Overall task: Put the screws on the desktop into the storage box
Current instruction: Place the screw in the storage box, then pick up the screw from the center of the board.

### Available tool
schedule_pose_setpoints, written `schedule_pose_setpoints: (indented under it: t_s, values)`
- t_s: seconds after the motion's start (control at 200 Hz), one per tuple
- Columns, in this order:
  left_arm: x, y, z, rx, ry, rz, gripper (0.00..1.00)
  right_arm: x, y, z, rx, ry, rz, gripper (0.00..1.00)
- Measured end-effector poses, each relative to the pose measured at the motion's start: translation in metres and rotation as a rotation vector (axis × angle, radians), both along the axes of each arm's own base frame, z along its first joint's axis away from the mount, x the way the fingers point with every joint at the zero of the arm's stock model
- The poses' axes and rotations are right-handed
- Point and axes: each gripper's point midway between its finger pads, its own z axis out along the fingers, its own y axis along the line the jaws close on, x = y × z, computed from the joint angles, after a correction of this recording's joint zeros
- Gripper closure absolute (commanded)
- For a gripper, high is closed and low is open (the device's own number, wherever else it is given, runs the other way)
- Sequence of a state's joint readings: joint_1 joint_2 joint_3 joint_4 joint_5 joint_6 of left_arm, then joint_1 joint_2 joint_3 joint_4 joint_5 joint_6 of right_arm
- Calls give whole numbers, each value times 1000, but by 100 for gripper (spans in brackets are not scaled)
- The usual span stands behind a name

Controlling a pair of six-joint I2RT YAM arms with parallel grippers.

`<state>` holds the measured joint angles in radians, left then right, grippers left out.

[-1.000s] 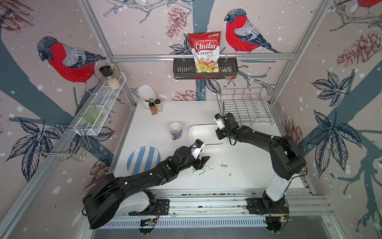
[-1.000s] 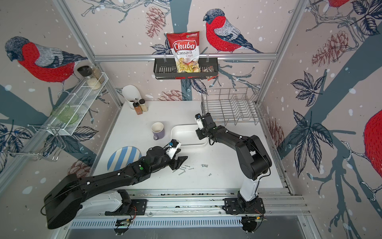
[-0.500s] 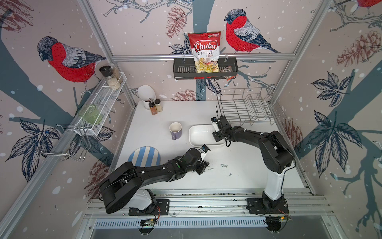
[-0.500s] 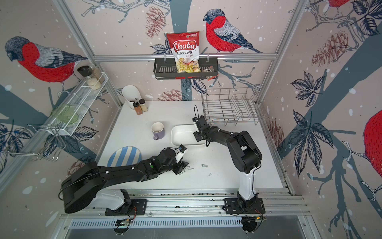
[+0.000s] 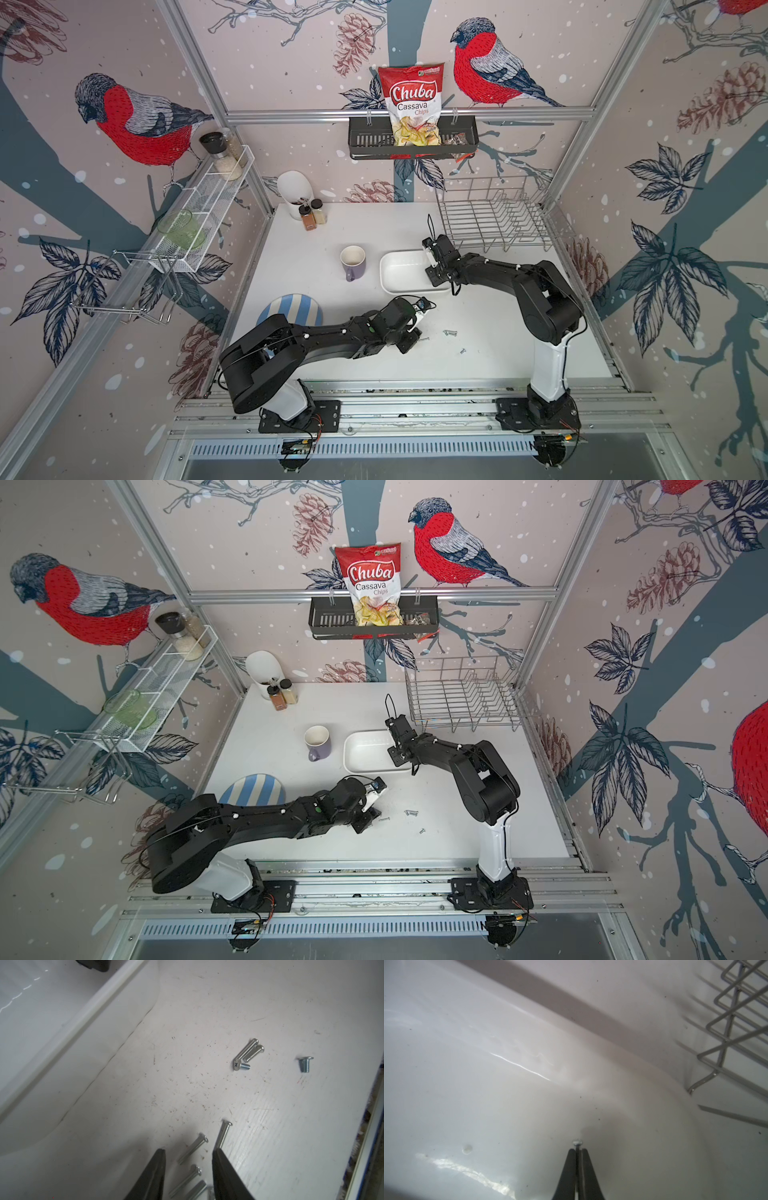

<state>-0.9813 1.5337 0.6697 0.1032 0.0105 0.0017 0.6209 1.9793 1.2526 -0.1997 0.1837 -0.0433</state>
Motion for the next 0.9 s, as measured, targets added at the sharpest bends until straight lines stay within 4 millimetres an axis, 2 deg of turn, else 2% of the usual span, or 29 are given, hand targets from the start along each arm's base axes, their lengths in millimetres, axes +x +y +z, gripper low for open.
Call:
schedule_pose_setpoints:
  t_s: [0.145, 0.35, 0.54, 0.725, 0.9]
  values:
    - [-3, -1, -6, 64, -23, -47, 60, 1, 0, -1, -9, -1, 0, 93]
    - [-4, 0, -8, 118, -47, -87, 61, 0, -1, -2, -22, 2, -1, 87]
    - [-5, 5, -9, 160, -76, -117, 61, 0, -1, -2, -23, 3, -1, 87]
    - [-2, 6, -12, 188, -98, -126, 63, 1, 0, -1, -24, 0, 1, 80]
    - [1, 3, -18, 212, -100, -142, 63, -1, 0, 4, -18, -7, 3, 79]
